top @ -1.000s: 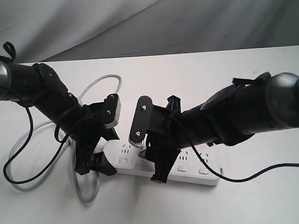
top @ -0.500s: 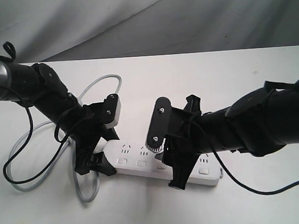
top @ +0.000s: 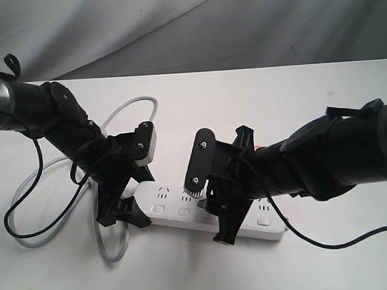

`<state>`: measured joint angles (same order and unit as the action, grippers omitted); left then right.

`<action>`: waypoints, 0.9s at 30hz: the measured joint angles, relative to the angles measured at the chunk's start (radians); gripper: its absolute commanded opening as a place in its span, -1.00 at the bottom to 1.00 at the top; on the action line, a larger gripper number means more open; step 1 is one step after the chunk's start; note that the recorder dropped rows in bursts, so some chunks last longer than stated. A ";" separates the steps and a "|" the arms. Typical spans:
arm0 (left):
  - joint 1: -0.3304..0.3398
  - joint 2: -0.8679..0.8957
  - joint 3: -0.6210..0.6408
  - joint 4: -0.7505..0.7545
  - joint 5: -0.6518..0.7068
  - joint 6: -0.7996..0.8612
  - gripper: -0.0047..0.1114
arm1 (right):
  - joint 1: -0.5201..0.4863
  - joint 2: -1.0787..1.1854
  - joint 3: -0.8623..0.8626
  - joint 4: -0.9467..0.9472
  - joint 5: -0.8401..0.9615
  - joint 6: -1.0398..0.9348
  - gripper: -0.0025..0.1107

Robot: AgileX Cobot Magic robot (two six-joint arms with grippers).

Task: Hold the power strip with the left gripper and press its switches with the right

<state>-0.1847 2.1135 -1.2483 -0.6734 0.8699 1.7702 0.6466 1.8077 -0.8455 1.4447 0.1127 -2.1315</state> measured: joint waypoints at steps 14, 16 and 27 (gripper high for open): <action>0.000 0.000 0.000 0.000 0.002 0.000 -0.05 | 0.000 0.005 0.015 0.000 0.000 0.000 -0.02; 0.000 0.000 0.000 0.000 0.002 0.000 -0.05 | 0.000 0.015 0.015 0.000 0.000 0.000 -0.02; 0.000 0.000 0.000 0.000 0.002 0.000 -0.05 | 0.000 0.036 0.011 0.016 0.021 0.002 -0.02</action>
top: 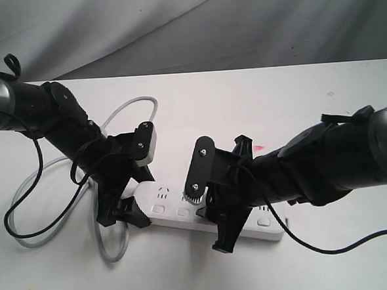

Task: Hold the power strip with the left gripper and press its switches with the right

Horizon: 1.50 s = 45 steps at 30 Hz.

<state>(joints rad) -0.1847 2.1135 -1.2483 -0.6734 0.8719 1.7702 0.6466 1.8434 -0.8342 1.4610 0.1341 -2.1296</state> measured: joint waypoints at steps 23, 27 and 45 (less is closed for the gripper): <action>0.000 0.000 0.000 0.000 0.000 0.000 -0.05 | 0.000 0.014 -0.006 0.004 -0.006 0.002 -0.02; 0.000 0.000 0.000 0.000 0.000 0.000 -0.05 | 0.000 0.016 -0.008 -0.020 -0.014 0.002 -0.02; 0.000 0.000 0.000 0.000 0.000 0.000 -0.05 | 0.000 -0.005 0.021 -0.030 -0.046 0.005 -0.02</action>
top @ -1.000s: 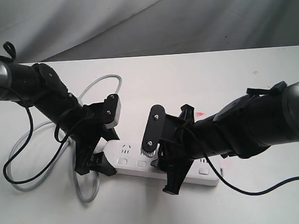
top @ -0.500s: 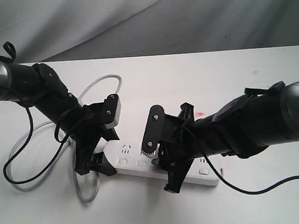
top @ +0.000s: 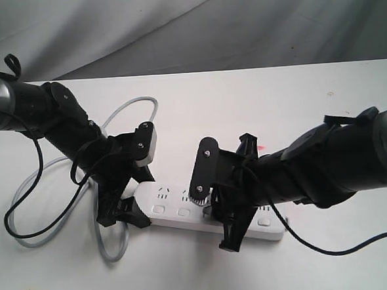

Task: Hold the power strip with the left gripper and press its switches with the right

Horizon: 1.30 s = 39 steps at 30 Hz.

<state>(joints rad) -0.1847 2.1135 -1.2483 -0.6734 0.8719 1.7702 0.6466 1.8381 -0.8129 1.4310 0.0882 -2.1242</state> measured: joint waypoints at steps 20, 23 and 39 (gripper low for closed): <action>0.000 0.000 0.000 0.000 0.004 0.000 -0.05 | -0.070 -0.186 0.111 0.033 -0.018 -0.007 -0.02; 0.000 0.000 0.000 0.000 0.004 0.000 -0.05 | -0.070 -0.186 0.111 0.033 -0.006 -0.007 -0.02; 0.000 0.000 0.000 0.000 0.004 0.000 -0.05 | -0.070 -0.135 0.111 0.033 0.025 -0.007 -0.02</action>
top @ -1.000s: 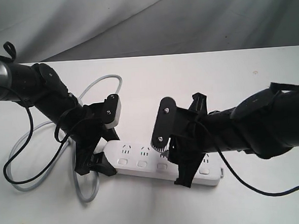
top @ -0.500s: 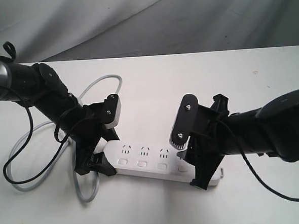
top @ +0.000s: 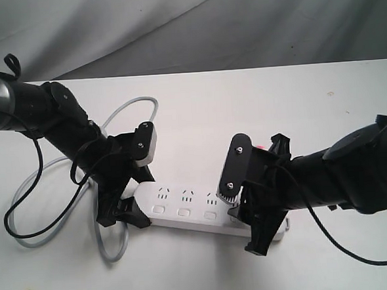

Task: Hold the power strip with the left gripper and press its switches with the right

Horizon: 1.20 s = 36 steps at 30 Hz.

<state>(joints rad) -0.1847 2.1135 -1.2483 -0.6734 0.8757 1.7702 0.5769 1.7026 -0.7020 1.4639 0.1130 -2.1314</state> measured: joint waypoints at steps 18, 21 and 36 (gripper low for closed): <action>0.000 0.000 0.000 0.000 0.000 0.000 -0.05 | 0.000 0.035 -0.003 0.004 -0.018 0.000 -0.02; 0.000 0.000 0.000 0.000 0.000 0.000 -0.05 | 0.000 0.035 -0.003 0.004 -0.018 0.000 -0.02; 0.000 0.000 0.000 0.000 0.000 0.000 -0.05 | -0.003 0.067 -0.012 0.005 0.026 0.002 -0.02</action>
<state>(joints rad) -0.1847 2.1135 -1.2483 -0.6734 0.8757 1.7702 0.5743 1.7701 -0.7139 1.4693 0.1385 -2.1294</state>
